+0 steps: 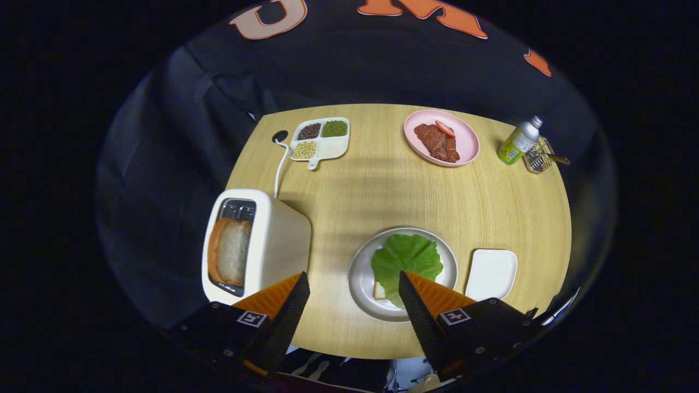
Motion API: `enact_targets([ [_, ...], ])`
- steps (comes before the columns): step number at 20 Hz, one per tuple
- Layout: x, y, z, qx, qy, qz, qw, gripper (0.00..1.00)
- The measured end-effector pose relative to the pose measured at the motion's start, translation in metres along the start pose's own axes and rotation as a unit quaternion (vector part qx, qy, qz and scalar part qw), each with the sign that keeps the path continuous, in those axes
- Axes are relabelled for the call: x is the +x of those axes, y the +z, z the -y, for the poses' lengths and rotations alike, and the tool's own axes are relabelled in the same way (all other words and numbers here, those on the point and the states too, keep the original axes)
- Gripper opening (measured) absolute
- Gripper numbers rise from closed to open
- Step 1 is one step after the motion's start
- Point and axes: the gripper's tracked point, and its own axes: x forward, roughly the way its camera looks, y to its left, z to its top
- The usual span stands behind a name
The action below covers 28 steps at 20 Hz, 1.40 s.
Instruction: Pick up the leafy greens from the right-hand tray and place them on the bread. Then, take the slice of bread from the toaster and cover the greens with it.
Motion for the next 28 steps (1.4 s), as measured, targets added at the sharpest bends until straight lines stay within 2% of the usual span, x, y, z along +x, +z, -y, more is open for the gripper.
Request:
enact_targets([
  [8,-0.029,0.035,-0.083,-0.005,0.024,0.013,1.000,0.99],
  [15,0.006,0.033,-0.122,-0.020,0.010,-0.014,1.000,0.96],
  [19,0.029,0.026,-0.129,-0.024,0.000,-0.034,0.999,0.74],
  [20,0.033,0.024,-0.130,-0.027,-0.003,-0.037,0.999,0.60],
  [21,0.036,0.023,-0.130,-0.027,-0.004,-0.040,0.999,0.55],
  [22,0.037,0.020,-0.133,-0.024,-0.004,-0.044,0.999,0.42],
  [23,0.039,0.018,-0.134,-0.024,-0.004,-0.047,0.999,0.38],
  [24,0.040,0.017,-0.133,-0.026,-0.007,-0.048,0.998,0.28],
  [26,0.039,0.018,-0.132,-0.029,-0.009,-0.046,0.998,0.17],
  [28,0.036,0.015,-0.134,-0.032,-0.007,-0.045,0.998,0.12],
])
